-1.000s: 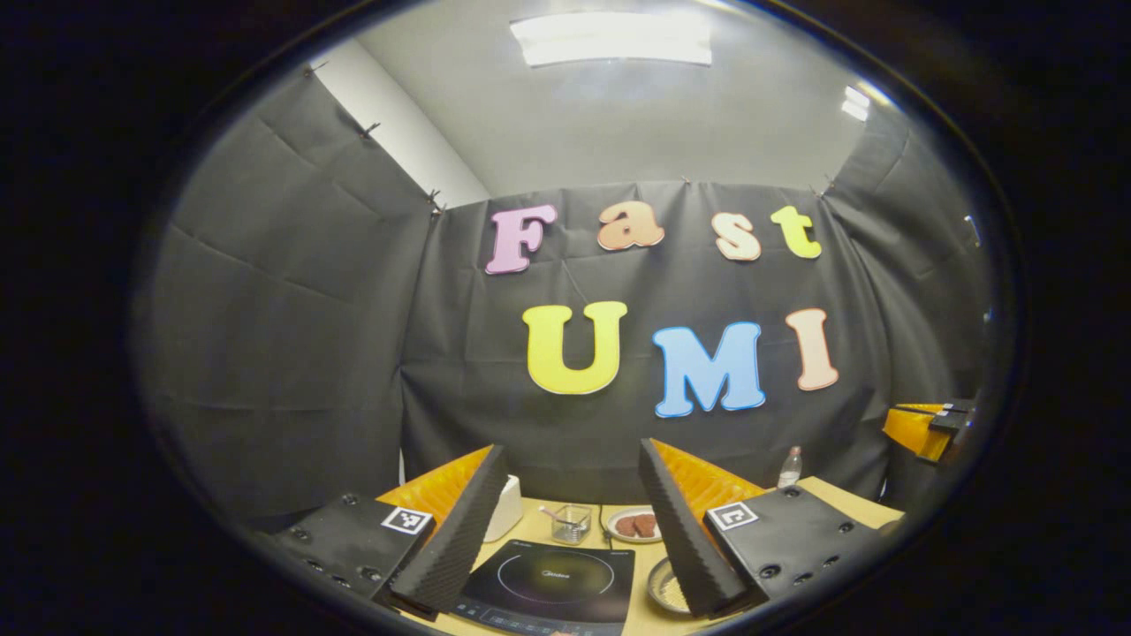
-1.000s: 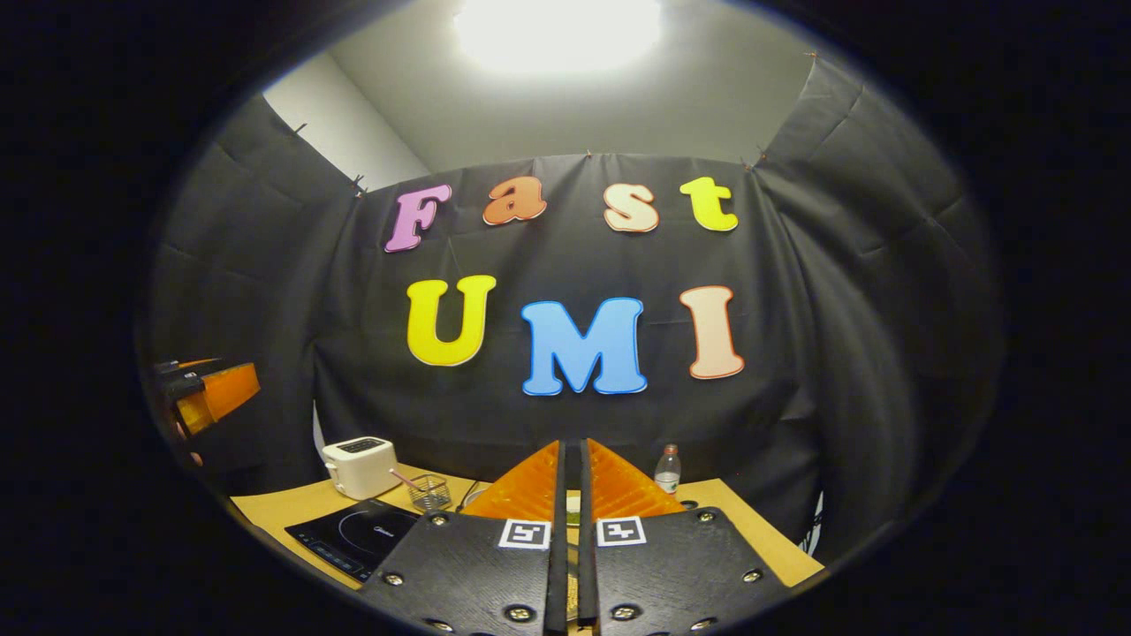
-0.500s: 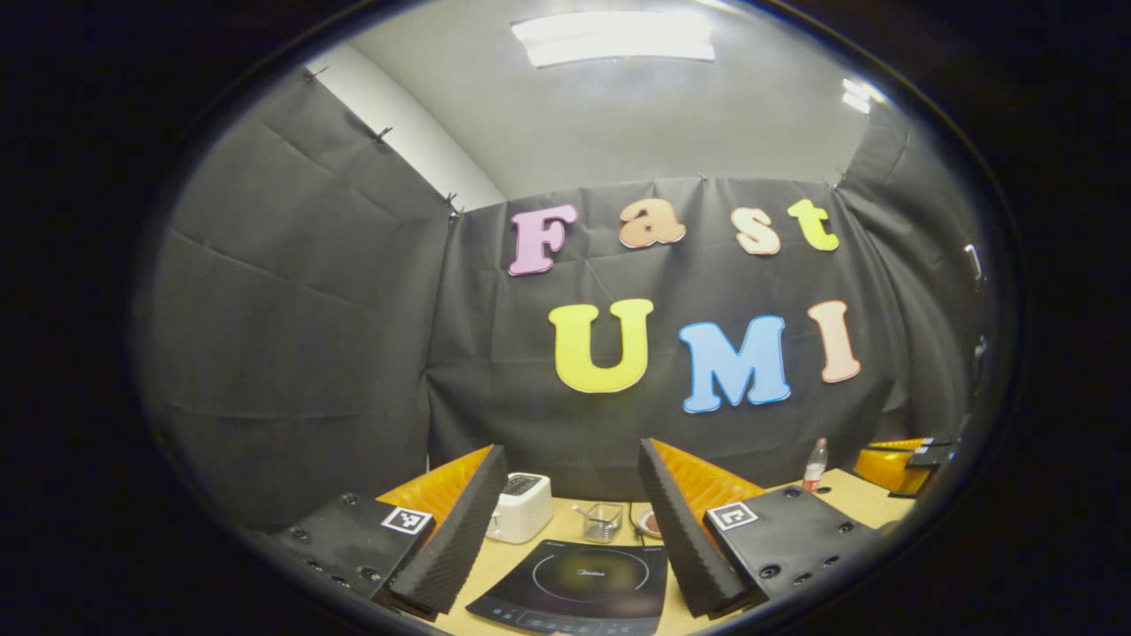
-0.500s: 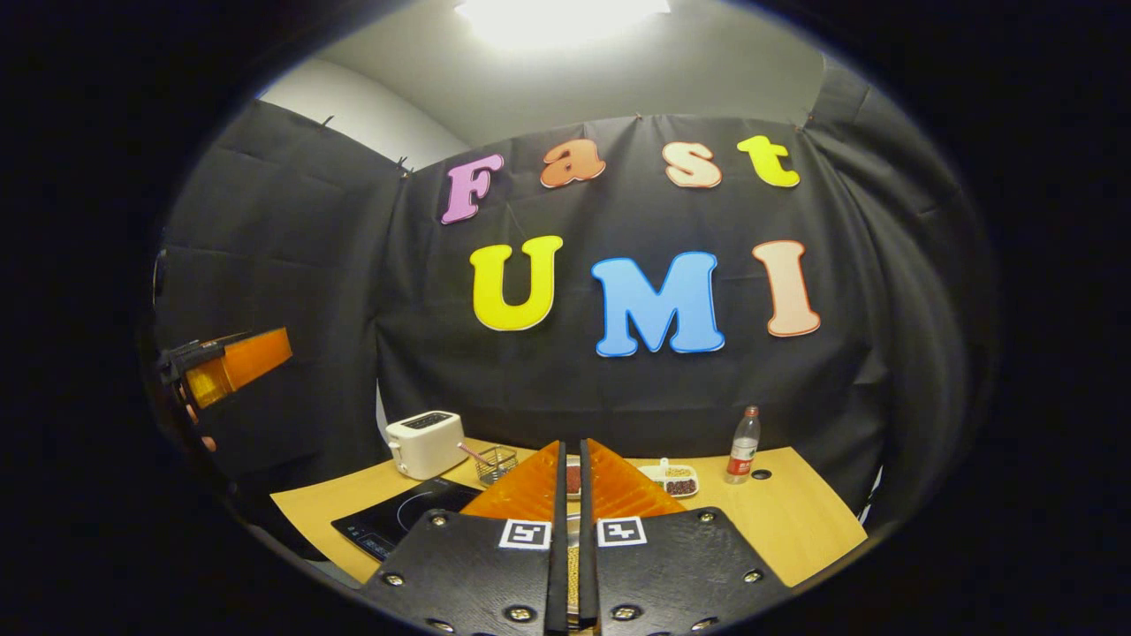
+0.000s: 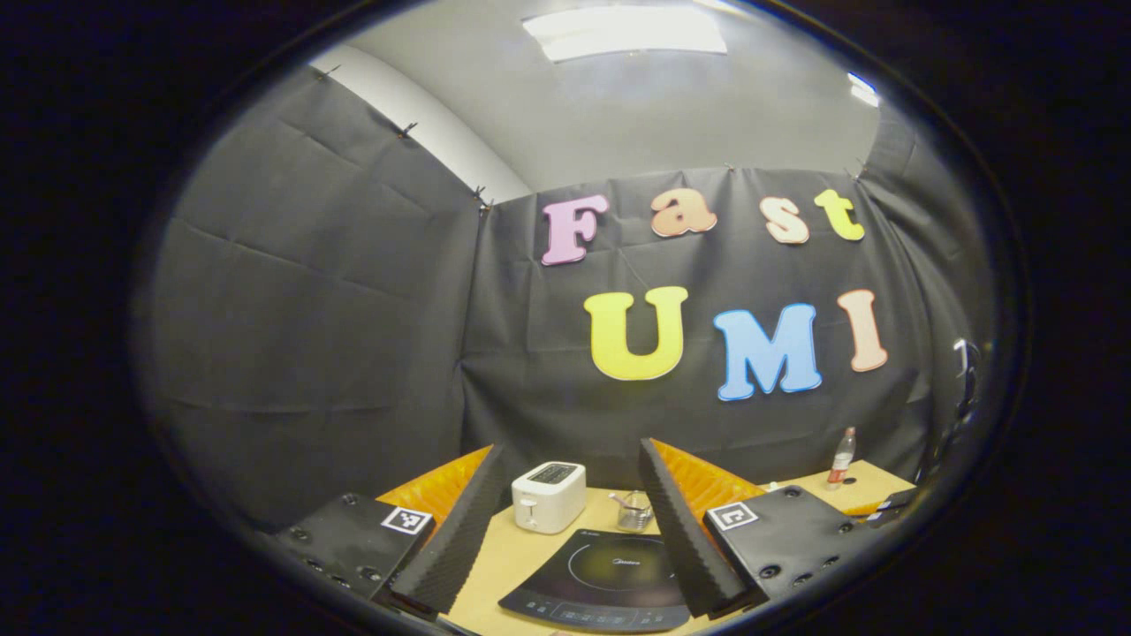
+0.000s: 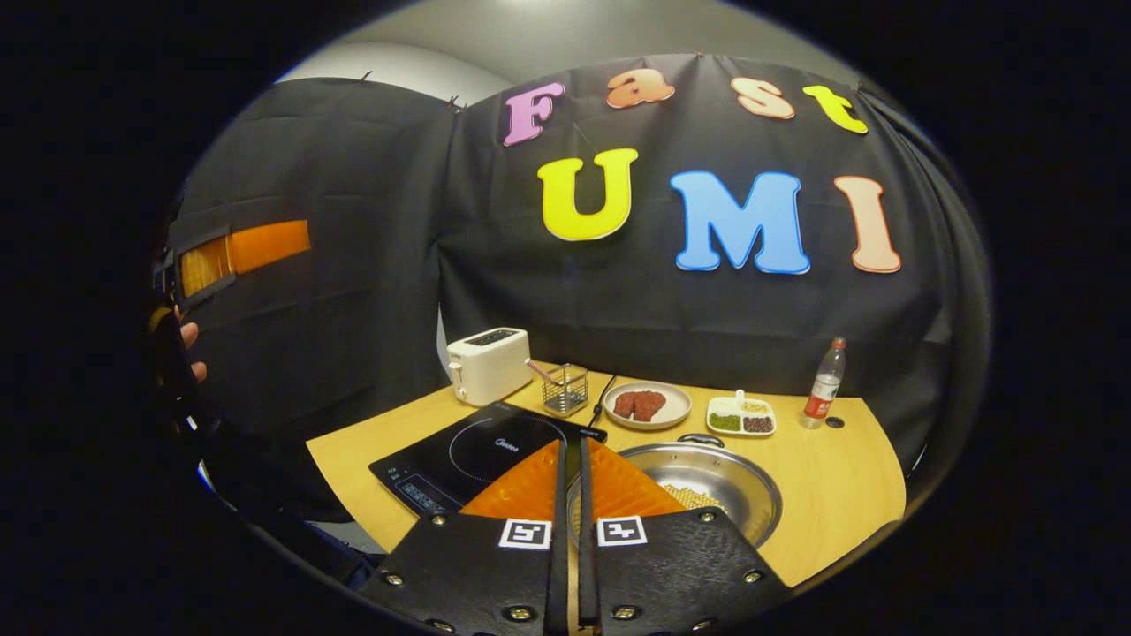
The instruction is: First push the handle of the pot to place it horizontally, then grasp the pot with both hands and set it on the induction cooktop.
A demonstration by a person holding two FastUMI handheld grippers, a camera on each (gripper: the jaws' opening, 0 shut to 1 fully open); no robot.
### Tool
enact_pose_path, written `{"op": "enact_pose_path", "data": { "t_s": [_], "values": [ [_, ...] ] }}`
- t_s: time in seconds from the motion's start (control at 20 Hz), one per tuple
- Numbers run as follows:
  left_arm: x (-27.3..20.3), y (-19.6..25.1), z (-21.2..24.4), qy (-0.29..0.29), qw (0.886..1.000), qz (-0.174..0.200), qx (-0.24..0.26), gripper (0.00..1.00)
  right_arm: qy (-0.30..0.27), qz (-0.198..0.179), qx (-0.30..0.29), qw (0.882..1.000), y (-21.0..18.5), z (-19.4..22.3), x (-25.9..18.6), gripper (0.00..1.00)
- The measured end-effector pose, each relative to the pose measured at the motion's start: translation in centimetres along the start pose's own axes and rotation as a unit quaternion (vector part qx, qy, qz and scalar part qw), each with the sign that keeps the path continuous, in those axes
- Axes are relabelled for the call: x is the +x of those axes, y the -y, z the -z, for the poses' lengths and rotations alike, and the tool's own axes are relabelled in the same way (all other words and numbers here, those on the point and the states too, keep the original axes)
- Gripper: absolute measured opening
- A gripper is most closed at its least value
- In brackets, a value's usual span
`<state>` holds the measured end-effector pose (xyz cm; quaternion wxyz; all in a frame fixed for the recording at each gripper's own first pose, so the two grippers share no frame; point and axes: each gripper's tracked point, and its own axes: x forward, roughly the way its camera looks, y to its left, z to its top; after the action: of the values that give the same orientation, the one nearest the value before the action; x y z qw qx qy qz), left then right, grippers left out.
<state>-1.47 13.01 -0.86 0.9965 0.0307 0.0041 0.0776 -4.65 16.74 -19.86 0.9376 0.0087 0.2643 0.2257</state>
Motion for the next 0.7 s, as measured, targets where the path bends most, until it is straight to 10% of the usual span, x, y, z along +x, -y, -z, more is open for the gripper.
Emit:
{"op": "enact_pose_path", "data": {
  "t_s": [0.7],
  "values": [
    [-0.2,-5.1,1.7,-0.014,1.000,-0.012,-0.002,1.00,-0.198,-0.006,0.054,0.979,-1.7,13.4,2.3,0.05]
  ]
}}
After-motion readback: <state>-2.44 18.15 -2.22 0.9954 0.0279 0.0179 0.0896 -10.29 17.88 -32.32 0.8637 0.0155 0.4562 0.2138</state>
